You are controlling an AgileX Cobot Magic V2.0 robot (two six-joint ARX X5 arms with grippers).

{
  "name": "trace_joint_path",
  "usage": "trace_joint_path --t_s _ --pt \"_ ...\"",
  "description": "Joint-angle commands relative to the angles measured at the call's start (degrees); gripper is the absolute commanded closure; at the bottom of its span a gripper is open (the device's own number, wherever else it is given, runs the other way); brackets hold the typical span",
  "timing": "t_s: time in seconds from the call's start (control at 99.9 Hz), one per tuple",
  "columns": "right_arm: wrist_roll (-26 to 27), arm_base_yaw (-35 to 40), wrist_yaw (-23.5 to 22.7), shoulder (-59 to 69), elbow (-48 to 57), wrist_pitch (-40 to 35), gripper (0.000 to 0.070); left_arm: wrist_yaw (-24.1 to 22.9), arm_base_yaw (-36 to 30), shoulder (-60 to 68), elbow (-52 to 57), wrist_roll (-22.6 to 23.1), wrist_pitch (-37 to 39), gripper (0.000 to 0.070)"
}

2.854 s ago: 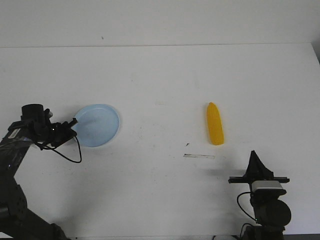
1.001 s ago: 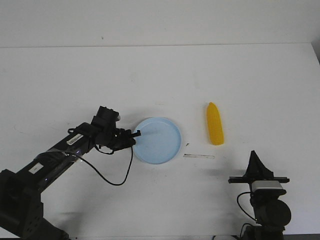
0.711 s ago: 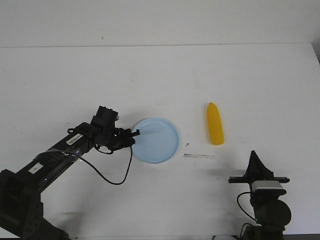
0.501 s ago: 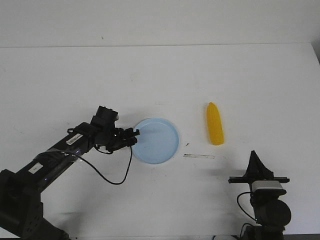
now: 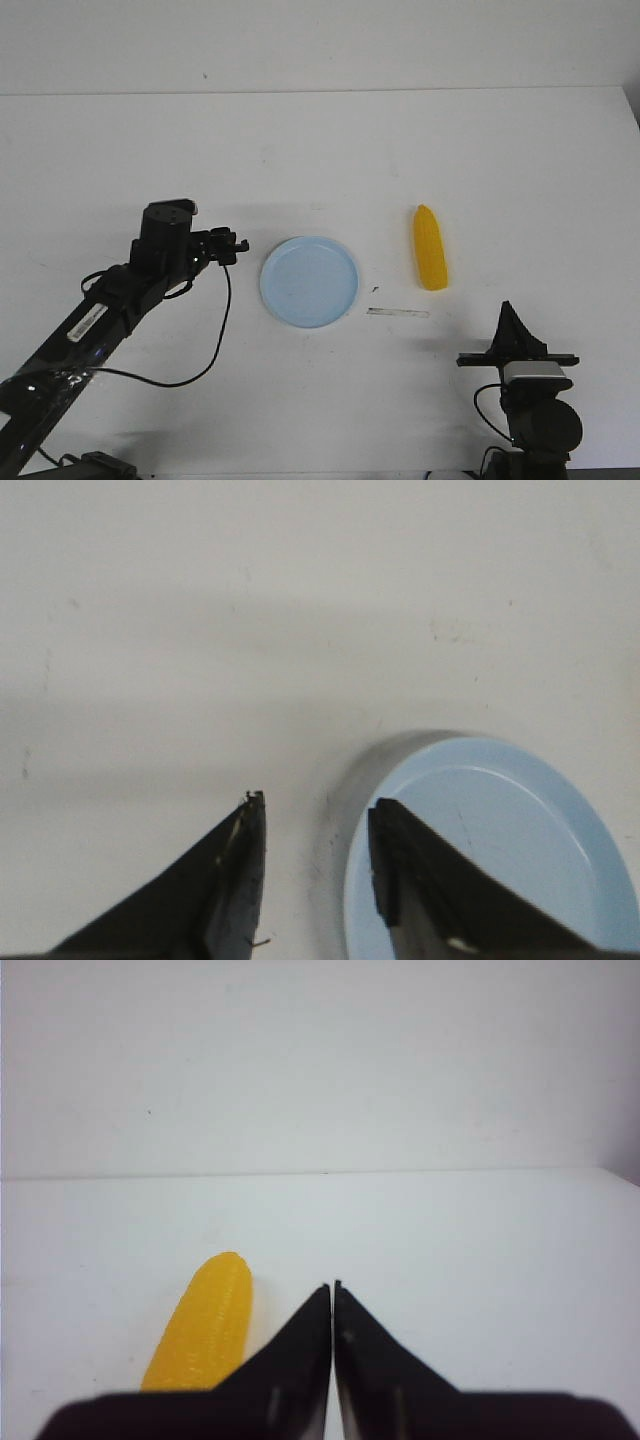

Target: Place corn on plate with both arms

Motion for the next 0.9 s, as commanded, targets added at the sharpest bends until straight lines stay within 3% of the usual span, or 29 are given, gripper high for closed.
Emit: trace_joint_path --t_s 0.0,0.1,0.2,0.551,0.681,0.891 --pt "0.3 0.0 0.0 0.1 -0.1 0.6 0.0697 -0.2 0.4 -1.9 -2.2 9.0 4.7 0.0581" --pt "0.3 0.0 0.0 0.1 -0.1 0.6 0.0697 -0.2 2.5 -6.6 -7.6 14.6 11.8 0.0591" --pt "0.3 0.0 0.0 0.1 -0.1 0.6 0.0697 -0.1 5.2 -11.4 -12.7 17.6 16.9 0.07" --pt "0.3 0.0 0.0 0.1 -0.1 0.6 0.0697 0.1 17.0 -30.1 -26.4 18.5 21.2 0.07" --pt "0.3 0.0 0.0 0.1 -0.1 0.6 0.0697 0.1 18.4 -37.1 -31.3 23.7 21.5 0.07" --pt "0.3 0.0 0.0 0.1 -0.1 0.6 0.0697 0.1 18.7 -49.0 -36.7 23.1 20.9 0.07"
